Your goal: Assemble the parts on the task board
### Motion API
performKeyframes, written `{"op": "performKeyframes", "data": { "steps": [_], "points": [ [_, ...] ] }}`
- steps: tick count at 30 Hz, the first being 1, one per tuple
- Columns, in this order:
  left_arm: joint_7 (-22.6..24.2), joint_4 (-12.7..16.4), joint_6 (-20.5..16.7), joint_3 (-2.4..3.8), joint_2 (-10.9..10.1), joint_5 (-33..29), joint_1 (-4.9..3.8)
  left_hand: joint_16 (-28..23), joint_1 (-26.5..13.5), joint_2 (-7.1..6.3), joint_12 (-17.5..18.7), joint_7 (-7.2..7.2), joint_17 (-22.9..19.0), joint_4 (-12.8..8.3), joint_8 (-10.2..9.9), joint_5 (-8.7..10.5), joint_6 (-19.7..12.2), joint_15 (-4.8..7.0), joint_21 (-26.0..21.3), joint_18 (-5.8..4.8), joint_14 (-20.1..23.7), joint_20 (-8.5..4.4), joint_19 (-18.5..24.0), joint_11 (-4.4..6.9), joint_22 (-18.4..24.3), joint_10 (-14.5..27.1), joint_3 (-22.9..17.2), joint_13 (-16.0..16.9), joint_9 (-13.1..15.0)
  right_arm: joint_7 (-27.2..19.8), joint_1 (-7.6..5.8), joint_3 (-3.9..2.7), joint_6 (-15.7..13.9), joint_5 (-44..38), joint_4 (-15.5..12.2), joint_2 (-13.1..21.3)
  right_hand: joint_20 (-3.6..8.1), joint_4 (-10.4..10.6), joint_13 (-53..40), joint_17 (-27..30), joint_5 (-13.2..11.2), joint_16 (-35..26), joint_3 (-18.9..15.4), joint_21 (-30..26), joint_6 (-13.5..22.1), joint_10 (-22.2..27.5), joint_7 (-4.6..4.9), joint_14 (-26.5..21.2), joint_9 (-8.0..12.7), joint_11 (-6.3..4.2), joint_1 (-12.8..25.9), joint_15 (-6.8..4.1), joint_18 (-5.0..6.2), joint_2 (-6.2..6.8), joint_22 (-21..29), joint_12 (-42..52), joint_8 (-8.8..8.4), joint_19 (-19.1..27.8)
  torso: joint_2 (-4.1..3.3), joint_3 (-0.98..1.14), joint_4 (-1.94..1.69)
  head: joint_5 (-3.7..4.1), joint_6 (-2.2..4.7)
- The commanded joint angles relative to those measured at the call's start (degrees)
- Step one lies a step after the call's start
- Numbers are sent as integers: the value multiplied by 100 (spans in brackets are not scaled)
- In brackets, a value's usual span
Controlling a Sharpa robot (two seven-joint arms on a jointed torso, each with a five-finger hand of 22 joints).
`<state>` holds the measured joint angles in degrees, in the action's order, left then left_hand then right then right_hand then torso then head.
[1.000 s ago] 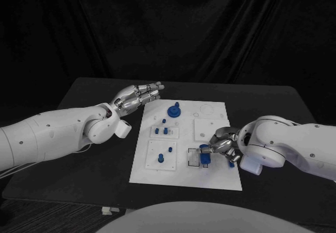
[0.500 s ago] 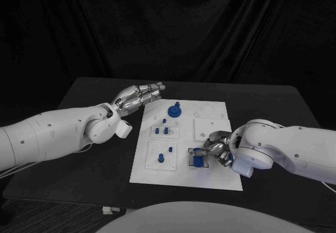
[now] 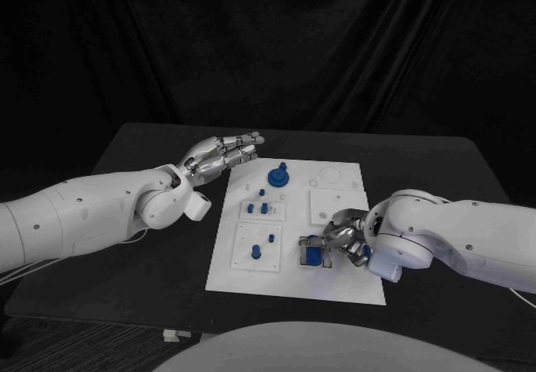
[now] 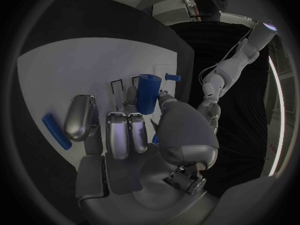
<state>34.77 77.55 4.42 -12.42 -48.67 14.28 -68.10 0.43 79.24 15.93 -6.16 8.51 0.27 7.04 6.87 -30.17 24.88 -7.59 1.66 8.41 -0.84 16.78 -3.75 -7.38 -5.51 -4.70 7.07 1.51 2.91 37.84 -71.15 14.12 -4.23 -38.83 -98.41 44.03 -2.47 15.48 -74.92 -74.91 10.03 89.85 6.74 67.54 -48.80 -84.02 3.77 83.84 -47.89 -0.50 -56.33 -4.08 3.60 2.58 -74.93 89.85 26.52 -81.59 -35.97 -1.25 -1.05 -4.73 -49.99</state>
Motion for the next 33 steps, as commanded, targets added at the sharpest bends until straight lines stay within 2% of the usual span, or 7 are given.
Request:
{"op": "performKeyframes", "data": {
  "steps": [1,7,13,18,20,26,33],
  "points": [
    [41,8,73,6,11,-40,9,19,66,-4,-19,29,9,-8,34,-25,8,-30,34,61,2,1,-20,-39,-1,-17,-36,5,3,149,24,4,93,33,3,-9,-19,25,-1508,-1509,-143,15,-86,-42,59,-598,5,616,8,30,70,42,120,5,-844,15,47,41,7,-3,7,-5,-1],
    [28,5,81,6,11,-40,11,19,66,-4,-19,29,9,-8,34,-25,8,-30,34,61,2,1,-20,-39,-1,-17,-36,5,3,175,25,4,126,33,9,-5,-22,54,-1508,-1509,-289,15,-181,-67,87,-598,7,616,1,32,94,44,124,6,-840,15,91,43,16,0,18,-20,-1],
    [13,4,95,6,10,-40,15,22,71,-1,-23,32,10,-5,33,-25,5,-38,35,61,-2,1,-23,-43,-2,-17,-46,5,2,179,25,3,147,33,5,-9,-32,107,-1508,-1509,-628,15,-432,-91,226,-598,26,616,-22,48,246,57,124,8,-845,15,187,33,21,9,20,-25,-1],
    [2,3,105,6,7,-40,18,22,71,-1,-23,32,10,-5,33,-25,5,-38,35,61,-2,1,-23,-43,-2,-17,-46,5,2,167,25,3,84,10,-6,5,-34,110,-1508,-1509,-639,15,-511,-97,277,-598,32,616,-30,52,297,60,124,7,-846,15,215,31,17,13,12,-28,-1],
    [-2,4,108,6,4,-40,19,24,73,0,-24,35,11,-2,33,-23,7,-45,36,62,-5,2,-24,-46,-2,-17,-51,5,3,159,25,3,38,-29,-14,17,-36,110,-1508,-1509,-585,15,-625,-102,310,-598,34,616,-48,55,356,62,124,-7,-849,15,267,27,12,13,10,-31,-1],
    [-11,5,112,6,-2,-40,23,25,73,1,-27,36,12,0,34,-22,10,-50,37,62,-6,2,-26,-48,-4,-18,-54,6,3,149,23,2,-45,-96,-46,87,-36,118,-1508,-1509,-655,15,-857,-99,355,-598,28,616,-98,51,482,60,123,-54,-856,15,399,15,13,7,11,-43,-1],
    [-16,10,112,6,-17,-40,25,28,73,1,-30,38,13,4,35,-20,12,-60,39,63,-10,3,-31,-51,-9,-20,-58,6,3,2,-15,-1,-115,-115,-216,285,-35,95,-1508,-1509,-580,15,-937,-99,396,-598,24,616,-135,48,403,58,121,-139,-861,15,492,11,14,8,15,-66,-1]
  ]
}}
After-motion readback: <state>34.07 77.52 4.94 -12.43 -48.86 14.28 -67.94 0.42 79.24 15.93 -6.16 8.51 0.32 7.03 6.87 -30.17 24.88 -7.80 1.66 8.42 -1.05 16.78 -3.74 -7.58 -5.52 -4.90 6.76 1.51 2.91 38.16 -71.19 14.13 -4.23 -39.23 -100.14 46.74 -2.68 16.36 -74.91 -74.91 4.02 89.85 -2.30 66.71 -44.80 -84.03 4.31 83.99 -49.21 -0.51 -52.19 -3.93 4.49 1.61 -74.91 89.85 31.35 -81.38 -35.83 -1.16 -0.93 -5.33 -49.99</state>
